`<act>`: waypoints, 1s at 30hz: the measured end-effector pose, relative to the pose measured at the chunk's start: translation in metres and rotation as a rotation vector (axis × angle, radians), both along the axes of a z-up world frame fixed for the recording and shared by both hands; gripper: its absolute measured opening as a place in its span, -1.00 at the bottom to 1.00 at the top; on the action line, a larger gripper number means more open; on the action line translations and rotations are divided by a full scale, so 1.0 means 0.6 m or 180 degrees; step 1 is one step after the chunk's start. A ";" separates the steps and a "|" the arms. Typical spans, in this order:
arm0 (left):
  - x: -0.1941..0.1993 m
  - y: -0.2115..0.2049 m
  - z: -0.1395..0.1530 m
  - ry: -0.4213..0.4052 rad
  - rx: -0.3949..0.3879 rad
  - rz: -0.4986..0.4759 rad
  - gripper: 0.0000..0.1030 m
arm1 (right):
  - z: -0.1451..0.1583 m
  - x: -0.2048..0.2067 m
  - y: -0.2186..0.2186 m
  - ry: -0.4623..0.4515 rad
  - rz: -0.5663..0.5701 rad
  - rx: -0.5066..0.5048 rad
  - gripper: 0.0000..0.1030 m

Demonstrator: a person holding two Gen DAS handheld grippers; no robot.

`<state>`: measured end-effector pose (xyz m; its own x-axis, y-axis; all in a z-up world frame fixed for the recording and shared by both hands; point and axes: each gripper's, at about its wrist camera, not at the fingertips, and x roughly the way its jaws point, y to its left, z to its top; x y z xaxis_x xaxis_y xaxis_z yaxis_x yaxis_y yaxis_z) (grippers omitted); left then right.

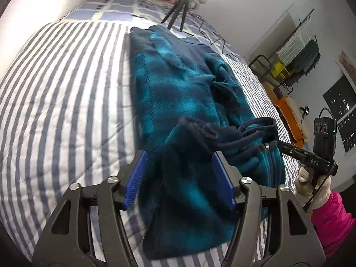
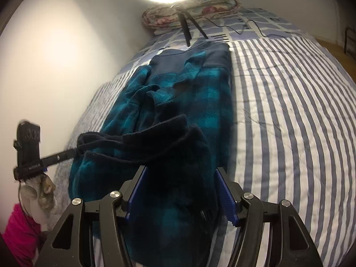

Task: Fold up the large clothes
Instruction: 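Lay the folded hem down and open both grippers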

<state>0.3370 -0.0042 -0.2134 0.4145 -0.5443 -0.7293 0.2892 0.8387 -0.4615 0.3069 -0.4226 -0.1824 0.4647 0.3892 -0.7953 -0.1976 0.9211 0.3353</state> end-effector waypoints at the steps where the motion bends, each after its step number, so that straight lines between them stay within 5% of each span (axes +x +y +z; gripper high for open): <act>1: 0.002 -0.007 0.001 -0.0012 0.0033 -0.0041 -0.47 | 0.000 0.000 0.007 0.0015 0.0014 -0.0090 -0.21; 2: 0.003 -0.011 0.001 -0.0031 0.0150 -0.0012 -0.87 | 0.001 0.001 0.009 0.0025 0.0016 -0.0175 -0.54; 4: 0.005 -0.012 0.007 -0.0059 0.0192 0.0051 -0.88 | 0.008 0.001 0.004 0.0019 0.0032 -0.0100 -0.76; 8: 0.020 0.000 0.013 -0.0061 0.0040 0.0280 -0.90 | 0.015 0.014 -0.022 0.0004 -0.0134 0.0046 -0.82; 12: 0.060 -0.002 -0.047 0.0231 0.0267 0.0498 -0.88 | -0.039 0.042 -0.013 0.0279 -0.0255 -0.0211 -0.82; 14: 0.065 0.004 -0.061 0.0305 0.0174 0.0585 -0.82 | -0.035 0.042 -0.005 0.0239 -0.0239 -0.0283 -0.74; 19: 0.038 0.033 -0.018 0.0138 0.0025 0.0633 -0.74 | 0.020 0.005 -0.016 -0.0030 -0.0220 -0.0246 -0.43; 25: -0.007 0.020 0.059 -0.0281 0.0057 0.0310 -0.74 | 0.101 -0.055 -0.005 -0.0562 -0.0106 0.0007 -0.39; 30: -0.006 -0.034 0.068 -0.0318 0.0025 0.0015 -0.74 | 0.106 -0.054 0.074 -0.0507 0.0335 -0.0051 -0.40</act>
<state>0.3334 -0.0247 -0.1727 0.4880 -0.5365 -0.6885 0.3294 0.8437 -0.4239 0.2743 -0.3781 -0.1190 0.5425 0.4303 -0.7214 -0.3426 0.8975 0.2777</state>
